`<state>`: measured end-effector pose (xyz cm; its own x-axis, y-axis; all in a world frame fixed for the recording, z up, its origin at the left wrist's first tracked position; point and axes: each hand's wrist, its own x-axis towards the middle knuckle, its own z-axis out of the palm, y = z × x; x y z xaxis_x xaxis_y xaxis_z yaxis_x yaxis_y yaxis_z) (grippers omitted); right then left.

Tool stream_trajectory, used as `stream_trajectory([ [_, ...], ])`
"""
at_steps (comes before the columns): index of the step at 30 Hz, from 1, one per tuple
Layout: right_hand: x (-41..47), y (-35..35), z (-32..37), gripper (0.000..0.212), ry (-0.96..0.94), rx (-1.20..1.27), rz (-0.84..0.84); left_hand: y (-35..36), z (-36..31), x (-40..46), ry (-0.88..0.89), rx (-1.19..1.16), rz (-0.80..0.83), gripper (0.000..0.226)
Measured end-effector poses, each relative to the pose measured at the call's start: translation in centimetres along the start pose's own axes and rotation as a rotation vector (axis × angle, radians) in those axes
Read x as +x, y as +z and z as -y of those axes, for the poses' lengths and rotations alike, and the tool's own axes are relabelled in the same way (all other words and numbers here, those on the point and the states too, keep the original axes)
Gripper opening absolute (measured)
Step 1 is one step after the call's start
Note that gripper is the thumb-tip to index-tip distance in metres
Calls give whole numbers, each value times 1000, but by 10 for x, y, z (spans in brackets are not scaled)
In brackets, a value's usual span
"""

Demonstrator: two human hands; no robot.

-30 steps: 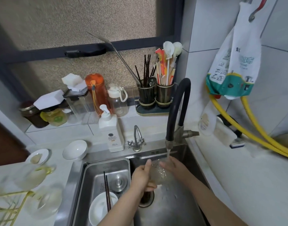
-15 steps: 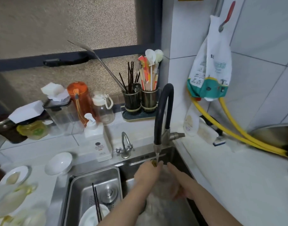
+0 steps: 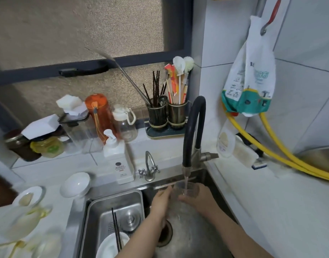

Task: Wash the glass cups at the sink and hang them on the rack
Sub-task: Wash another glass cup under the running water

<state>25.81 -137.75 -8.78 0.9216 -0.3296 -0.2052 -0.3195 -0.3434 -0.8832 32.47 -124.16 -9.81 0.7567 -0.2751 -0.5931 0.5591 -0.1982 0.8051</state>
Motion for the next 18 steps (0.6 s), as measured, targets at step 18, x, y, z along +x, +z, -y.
stream_trajectory([
  [18, -3, 4, -13, 32, 270, 58, -127, 11, -11, -23, 54, -238, 104, 36],
])
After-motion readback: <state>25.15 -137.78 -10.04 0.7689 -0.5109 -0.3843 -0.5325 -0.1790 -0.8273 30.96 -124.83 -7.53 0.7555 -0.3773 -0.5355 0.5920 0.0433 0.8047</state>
